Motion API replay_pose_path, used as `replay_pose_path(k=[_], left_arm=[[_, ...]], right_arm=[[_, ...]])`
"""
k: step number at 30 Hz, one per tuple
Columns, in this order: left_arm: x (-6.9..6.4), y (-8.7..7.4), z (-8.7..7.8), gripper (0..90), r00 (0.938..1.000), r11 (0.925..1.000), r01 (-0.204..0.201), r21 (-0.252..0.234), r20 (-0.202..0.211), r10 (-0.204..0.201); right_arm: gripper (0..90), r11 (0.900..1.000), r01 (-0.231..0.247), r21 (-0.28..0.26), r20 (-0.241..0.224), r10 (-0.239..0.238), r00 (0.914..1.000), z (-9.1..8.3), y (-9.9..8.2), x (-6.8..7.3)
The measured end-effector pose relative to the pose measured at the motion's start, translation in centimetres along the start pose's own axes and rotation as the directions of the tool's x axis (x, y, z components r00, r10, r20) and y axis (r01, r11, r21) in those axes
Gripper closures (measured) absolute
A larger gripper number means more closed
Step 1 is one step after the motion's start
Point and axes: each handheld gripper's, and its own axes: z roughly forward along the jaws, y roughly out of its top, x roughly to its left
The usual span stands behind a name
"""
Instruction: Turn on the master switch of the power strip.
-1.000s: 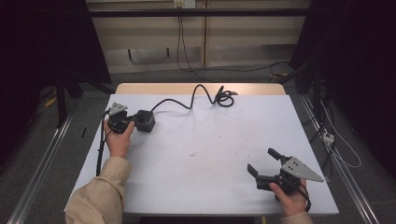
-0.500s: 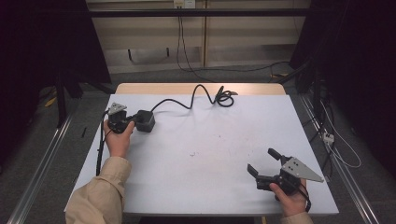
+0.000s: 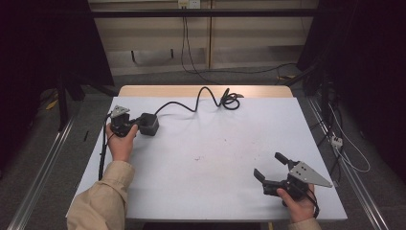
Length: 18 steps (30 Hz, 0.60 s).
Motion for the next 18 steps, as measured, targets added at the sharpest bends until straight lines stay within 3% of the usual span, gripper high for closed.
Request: replay_pose_path(k=[18], left_arm=[[0.04, 0.07, 0.03, 90.0, 1.0000, 1.0000, 0.003, 0.006, 0.003, -0.003]], right_arm=[[3.1, 1.0000, -0.002, 0.001, -0.003, 0.002, 1.0000, 0.06, -0.02, 0.03]])
